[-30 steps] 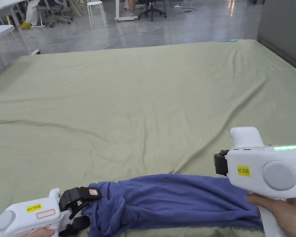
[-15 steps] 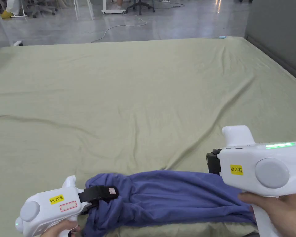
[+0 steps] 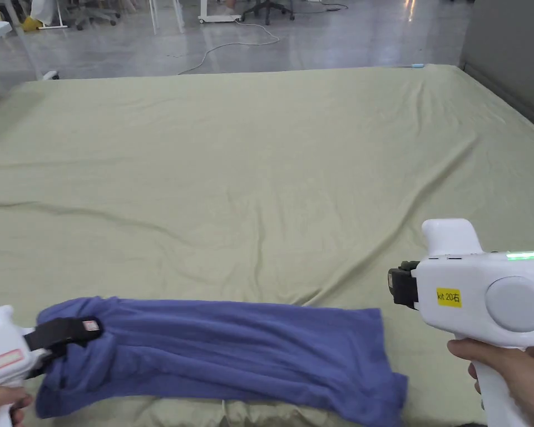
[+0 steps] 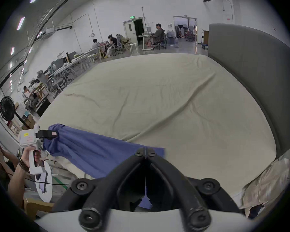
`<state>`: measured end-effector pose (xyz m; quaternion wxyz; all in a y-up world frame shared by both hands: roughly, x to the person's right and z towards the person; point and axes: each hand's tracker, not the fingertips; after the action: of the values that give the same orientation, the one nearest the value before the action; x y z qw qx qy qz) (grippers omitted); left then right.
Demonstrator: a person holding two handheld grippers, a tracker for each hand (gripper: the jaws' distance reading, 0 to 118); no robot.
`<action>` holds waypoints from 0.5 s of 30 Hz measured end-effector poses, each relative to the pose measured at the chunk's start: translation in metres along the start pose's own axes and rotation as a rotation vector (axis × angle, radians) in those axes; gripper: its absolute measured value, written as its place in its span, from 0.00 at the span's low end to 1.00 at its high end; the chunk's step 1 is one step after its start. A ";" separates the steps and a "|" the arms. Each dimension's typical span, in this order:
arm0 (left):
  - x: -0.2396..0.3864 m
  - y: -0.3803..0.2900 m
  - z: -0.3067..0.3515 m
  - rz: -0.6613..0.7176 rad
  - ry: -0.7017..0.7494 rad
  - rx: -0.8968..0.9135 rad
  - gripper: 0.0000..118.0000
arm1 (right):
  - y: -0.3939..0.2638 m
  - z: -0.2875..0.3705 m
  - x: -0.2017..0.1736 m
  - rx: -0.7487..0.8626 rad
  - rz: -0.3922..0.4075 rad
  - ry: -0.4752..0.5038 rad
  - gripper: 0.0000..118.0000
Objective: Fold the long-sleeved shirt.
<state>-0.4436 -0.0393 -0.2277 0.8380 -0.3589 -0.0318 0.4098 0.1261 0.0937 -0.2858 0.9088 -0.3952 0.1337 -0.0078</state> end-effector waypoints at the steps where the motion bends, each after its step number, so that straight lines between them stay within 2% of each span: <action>1: -0.006 0.004 0.011 0.019 0.032 0.026 0.20 | -0.001 -0.001 -0.001 -0.004 0.004 0.003 0.00; 4: 0.000 0.009 0.029 0.022 0.038 0.027 0.20 | -0.001 -0.005 -0.003 -0.012 0.013 0.012 0.00; 9: 0.069 -0.007 0.024 0.008 -0.020 -0.032 0.21 | -0.001 -0.006 -0.005 -0.012 0.013 0.019 0.00; 14: 0.165 -0.042 -0.024 -0.220 -0.038 -0.172 0.21 | -0.003 0.000 -0.004 -0.001 0.012 0.012 0.00; 15: 0.179 -0.050 -0.036 -0.231 -0.028 -0.204 0.21 | -0.004 0.002 -0.003 0.005 0.014 0.005 0.00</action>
<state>-0.2795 0.0463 -0.2663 0.8381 -0.4306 -0.1260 0.3102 0.1238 0.0926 -0.2814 0.9095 -0.3918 0.1387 -0.0025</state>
